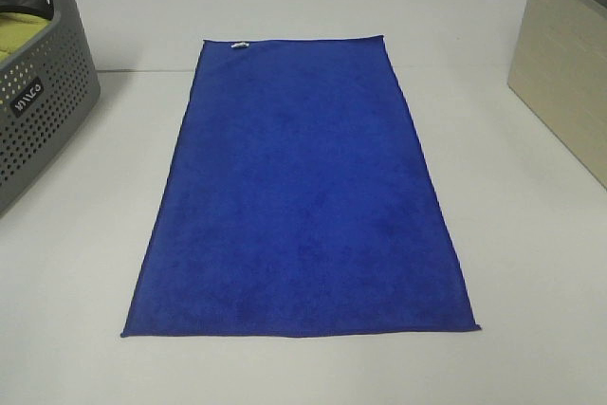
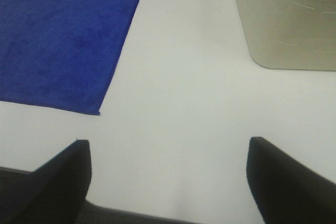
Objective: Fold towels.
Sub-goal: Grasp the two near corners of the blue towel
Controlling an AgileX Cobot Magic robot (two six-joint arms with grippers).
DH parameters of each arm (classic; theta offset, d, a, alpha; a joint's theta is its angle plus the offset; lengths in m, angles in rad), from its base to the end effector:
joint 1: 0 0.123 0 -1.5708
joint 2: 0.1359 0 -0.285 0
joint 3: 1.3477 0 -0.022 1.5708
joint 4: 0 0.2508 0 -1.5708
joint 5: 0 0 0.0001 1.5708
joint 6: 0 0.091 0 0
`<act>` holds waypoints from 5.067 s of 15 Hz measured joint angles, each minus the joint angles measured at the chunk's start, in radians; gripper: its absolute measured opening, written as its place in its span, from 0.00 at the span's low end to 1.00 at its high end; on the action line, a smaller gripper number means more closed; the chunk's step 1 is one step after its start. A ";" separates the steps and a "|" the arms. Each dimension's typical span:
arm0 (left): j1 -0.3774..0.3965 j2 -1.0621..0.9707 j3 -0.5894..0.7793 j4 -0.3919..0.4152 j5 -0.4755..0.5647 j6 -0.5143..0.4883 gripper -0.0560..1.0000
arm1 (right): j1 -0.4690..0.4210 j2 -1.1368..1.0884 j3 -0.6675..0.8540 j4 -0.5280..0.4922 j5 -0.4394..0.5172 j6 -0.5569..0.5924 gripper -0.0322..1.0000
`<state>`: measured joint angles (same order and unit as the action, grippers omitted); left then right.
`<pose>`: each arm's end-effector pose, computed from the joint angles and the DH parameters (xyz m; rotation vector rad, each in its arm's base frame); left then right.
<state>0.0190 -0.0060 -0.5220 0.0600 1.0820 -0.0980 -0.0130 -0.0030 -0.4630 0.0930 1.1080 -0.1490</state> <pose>-0.0094 0.0046 0.2817 -0.1236 2.0325 0.0220 -0.0034 0.0076 0.2635 -0.1493 2.1165 0.0169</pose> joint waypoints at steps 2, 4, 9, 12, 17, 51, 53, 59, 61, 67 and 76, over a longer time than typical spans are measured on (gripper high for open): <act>0.000 0.000 0.000 0.000 0.000 0.000 0.55 | 0.000 0.000 0.000 0.000 0.000 0.000 0.80; 0.000 0.000 0.000 0.000 0.000 0.000 0.55 | 0.000 0.000 0.000 0.000 0.000 0.000 0.80; 0.000 0.000 0.000 0.000 0.000 0.000 0.55 | 0.000 0.000 0.000 0.000 0.000 0.000 0.80; 0.000 0.000 0.000 0.000 0.000 0.000 0.55 | 0.000 0.000 0.000 0.000 0.000 0.000 0.80; 0.000 0.000 0.000 0.000 0.000 0.000 0.55 | 0.000 0.000 0.000 0.000 0.000 0.000 0.80; 0.000 0.000 0.000 0.000 0.000 0.000 0.55 | 0.000 0.000 0.000 0.000 0.000 0.000 0.80; 0.000 0.000 0.000 0.000 0.000 0.000 0.55 | 0.000 0.000 0.000 0.000 0.000 0.000 0.80; 0.000 0.000 0.000 -0.008 0.000 0.000 0.55 | 0.000 0.000 0.000 0.000 0.000 0.000 0.80; 0.000 0.026 -0.008 -0.022 -0.016 0.000 0.55 | 0.000 0.000 0.000 0.000 -0.002 0.000 0.80; 0.000 0.319 0.023 -0.273 -0.396 -0.041 0.55 | 0.000 0.227 -0.029 0.000 -0.200 0.054 0.76; 0.000 1.121 0.024 -0.903 -0.427 0.573 0.67 | -0.001 0.953 -0.153 0.069 -0.243 0.061 0.71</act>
<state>0.0190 1.1150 -0.4980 -0.8430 0.6550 0.4750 -0.0140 0.9500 -0.6160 0.1620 0.8650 -0.0880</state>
